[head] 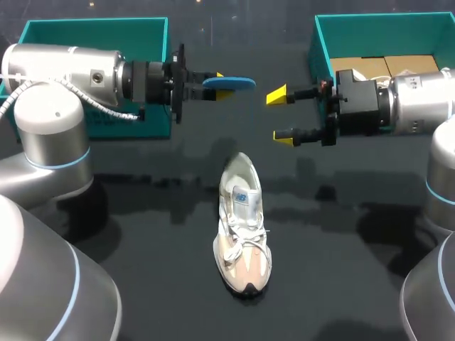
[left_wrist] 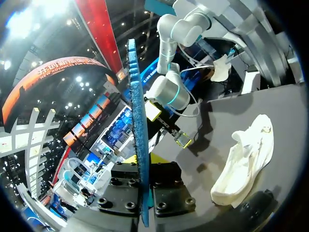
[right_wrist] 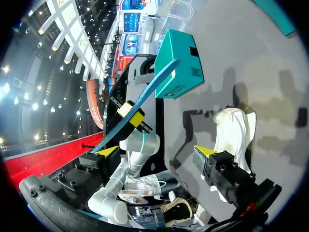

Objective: Take the shoe out of the shoebox, open the shoe tongue, remove and reinsert the insole, then place the shoe into the shoebox

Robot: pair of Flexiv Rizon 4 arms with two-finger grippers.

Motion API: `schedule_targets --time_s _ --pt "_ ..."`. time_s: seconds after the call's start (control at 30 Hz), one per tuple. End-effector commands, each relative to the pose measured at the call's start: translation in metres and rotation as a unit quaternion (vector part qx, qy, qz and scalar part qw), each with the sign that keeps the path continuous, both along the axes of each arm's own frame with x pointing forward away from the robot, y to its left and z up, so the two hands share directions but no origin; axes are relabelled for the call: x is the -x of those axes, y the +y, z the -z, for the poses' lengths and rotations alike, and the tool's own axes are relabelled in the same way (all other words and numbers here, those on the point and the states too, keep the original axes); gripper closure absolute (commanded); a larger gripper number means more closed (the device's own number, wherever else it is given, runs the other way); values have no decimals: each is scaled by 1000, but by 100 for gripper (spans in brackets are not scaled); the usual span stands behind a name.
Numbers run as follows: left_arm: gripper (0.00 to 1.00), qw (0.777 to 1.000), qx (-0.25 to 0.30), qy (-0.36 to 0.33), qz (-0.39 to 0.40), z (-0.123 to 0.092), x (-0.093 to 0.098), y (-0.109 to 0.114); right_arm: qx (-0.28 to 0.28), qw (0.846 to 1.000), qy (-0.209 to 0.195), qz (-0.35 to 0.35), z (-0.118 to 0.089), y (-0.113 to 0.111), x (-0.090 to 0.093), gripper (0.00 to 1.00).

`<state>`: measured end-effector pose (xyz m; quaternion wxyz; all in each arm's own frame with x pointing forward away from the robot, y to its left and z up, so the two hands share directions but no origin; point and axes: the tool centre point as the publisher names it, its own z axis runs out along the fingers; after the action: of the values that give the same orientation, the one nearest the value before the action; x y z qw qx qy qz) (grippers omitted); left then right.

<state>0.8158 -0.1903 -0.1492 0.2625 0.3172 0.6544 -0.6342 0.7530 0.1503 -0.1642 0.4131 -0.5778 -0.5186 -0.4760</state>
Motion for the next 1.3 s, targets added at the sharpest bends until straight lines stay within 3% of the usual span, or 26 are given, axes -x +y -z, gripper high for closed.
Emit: schedule_targets --time_s 0.03,0.3,0.7,1.2,1.3 --pt "100 998 0 -63 7 -1 5 -1 1 1000 1 1 0 1 0 0" --pt "100 971 -13 -235 -31 11 4 2 1 1000 1 1 0 1 0 0" --pt "100 925 15 -378 -41 16 -5 -12 9 1000 16 -4 -1 4 -2 0" --pt "100 913 17 -407 -38 20 -13 -34 7 999 -12 -35 -5 27 -4 0" --pt "100 913 22 -405 -38 19 -13 -35 0 999 -18 -40 -3 32 -6 7"
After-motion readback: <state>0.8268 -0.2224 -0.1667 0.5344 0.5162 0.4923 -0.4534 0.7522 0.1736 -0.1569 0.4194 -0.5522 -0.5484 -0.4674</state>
